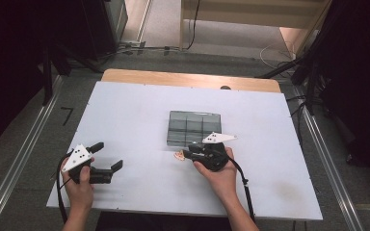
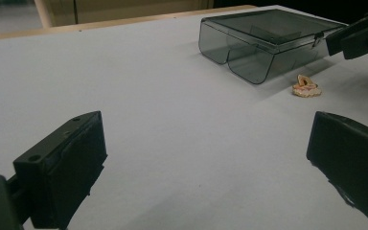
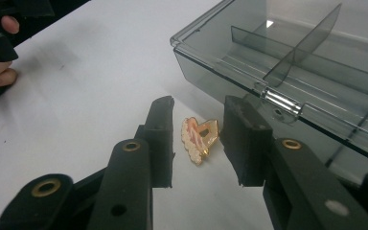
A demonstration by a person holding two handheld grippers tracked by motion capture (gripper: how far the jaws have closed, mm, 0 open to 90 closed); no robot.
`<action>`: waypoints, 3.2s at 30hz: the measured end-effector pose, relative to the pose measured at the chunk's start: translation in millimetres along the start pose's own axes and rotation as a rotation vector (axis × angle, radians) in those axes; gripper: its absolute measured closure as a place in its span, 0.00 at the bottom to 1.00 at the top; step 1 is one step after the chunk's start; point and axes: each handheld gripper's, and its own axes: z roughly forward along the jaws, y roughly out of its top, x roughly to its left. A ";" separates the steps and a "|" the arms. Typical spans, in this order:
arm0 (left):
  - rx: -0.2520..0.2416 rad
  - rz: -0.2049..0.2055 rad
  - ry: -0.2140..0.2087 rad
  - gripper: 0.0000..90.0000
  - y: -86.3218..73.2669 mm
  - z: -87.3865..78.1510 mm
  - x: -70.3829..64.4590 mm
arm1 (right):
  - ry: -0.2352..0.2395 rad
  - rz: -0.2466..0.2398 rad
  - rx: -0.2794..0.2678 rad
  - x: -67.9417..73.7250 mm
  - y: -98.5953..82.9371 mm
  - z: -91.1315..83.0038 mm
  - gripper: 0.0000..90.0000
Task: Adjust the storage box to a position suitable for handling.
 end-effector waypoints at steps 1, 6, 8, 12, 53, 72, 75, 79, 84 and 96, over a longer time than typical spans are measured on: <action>0.001 0.000 0.001 0.00 0.0 0.1 0.0 | 0.001 0.003 0.003 -0.9 -0.2 2.3 0.71; 0.004 0.002 0.005 0.00 0.1 0.3 -0.5 | -0.008 0.015 0.038 -5.2 -2.9 13.4 0.73; 0.003 0.002 0.004 0.00 0.0 0.4 -0.5 | -0.012 0.022 0.045 -6.9 -3.8 17.3 0.73; 0.008 0.007 0.006 0.00 0.1 0.7 -0.7 | -0.016 0.032 0.063 -9.2 -5.5 24.9 0.75; 0.017 0.015 0.009 0.00 0.2 2.2 -1.9 | 0.121 -0.063 0.054 10.4 -8.8 11.7 0.97; 0.014 0.013 0.005 0.00 0.1 1.3 -1.9 | 0.202 -0.039 0.110 47.4 -57.0 -30.3 0.97; 0.013 0.014 0.004 0.00 0.0 1.3 -1.9 | 0.207 -0.026 0.112 47.8 -61.4 -34.8 0.97; 0.014 0.015 0.005 0.00 0.0 1.3 -2.0 | 0.196 0.006 0.132 43.6 -73.8 -43.1 0.97; 0.016 0.017 0.005 0.00 0.0 1.3 -2.2 | 0.184 0.044 0.114 35.6 -81.9 -50.5 0.97; 0.016 0.021 0.002 0.00 -0.2 1.4 -3.0 | 0.053 0.063 0.056 22.0 -75.2 -66.4 0.64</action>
